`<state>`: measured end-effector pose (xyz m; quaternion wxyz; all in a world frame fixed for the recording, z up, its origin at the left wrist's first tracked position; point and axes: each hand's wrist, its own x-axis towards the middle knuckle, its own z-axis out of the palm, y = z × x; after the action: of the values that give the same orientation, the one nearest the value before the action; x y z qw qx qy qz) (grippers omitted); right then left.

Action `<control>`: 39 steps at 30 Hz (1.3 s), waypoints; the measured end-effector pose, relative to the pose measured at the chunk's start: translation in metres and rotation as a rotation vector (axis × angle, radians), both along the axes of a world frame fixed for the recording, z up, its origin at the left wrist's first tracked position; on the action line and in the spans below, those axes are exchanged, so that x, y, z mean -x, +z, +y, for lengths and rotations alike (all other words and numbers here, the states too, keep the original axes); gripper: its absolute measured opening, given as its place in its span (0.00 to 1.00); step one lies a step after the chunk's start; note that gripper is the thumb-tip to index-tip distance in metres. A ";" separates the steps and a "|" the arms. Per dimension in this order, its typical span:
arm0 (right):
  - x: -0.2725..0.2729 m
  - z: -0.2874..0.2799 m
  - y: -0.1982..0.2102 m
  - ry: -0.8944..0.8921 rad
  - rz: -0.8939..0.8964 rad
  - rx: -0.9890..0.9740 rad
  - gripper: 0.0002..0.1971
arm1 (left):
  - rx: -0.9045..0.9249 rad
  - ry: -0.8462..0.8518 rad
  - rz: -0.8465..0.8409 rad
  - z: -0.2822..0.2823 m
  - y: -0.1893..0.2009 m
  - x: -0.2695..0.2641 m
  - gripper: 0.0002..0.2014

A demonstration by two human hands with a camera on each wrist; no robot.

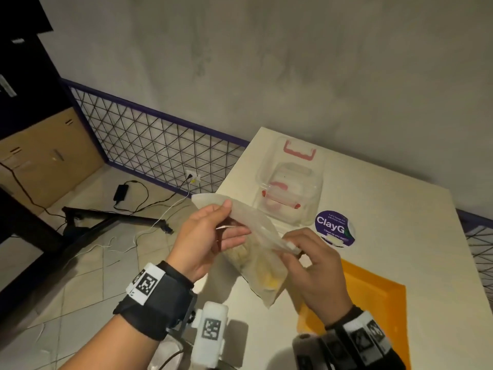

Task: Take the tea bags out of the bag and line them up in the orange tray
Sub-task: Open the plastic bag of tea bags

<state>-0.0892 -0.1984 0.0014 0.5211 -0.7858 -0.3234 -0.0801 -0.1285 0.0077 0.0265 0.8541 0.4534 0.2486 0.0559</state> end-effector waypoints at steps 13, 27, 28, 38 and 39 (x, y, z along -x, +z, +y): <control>-0.008 -0.002 0.039 0.046 0.026 -0.128 0.08 | -1.391 -0.316 -0.573 -0.012 0.056 0.006 0.16; -0.009 -0.018 0.061 -0.102 -0.044 -0.065 0.05 | -1.460 -0.463 -0.670 -0.029 0.074 -0.026 0.05; -0.009 -0.019 0.062 -0.100 -0.043 -0.070 0.04 | -1.472 -0.477 -0.677 -0.028 0.074 -0.027 0.04; -0.007 -0.026 0.061 -0.107 -0.028 -0.071 0.06 | -1.558 -0.530 -0.583 0.002 0.060 -0.033 0.04; -0.007 -0.027 0.060 -0.105 -0.017 -0.073 0.07 | -1.565 -0.535 -0.561 0.006 0.060 -0.033 0.04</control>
<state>-0.0820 -0.2255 0.0617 0.5419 -0.7813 -0.2831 -0.1256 -0.0955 0.0136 0.0864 0.3115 0.9224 -0.1958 0.1177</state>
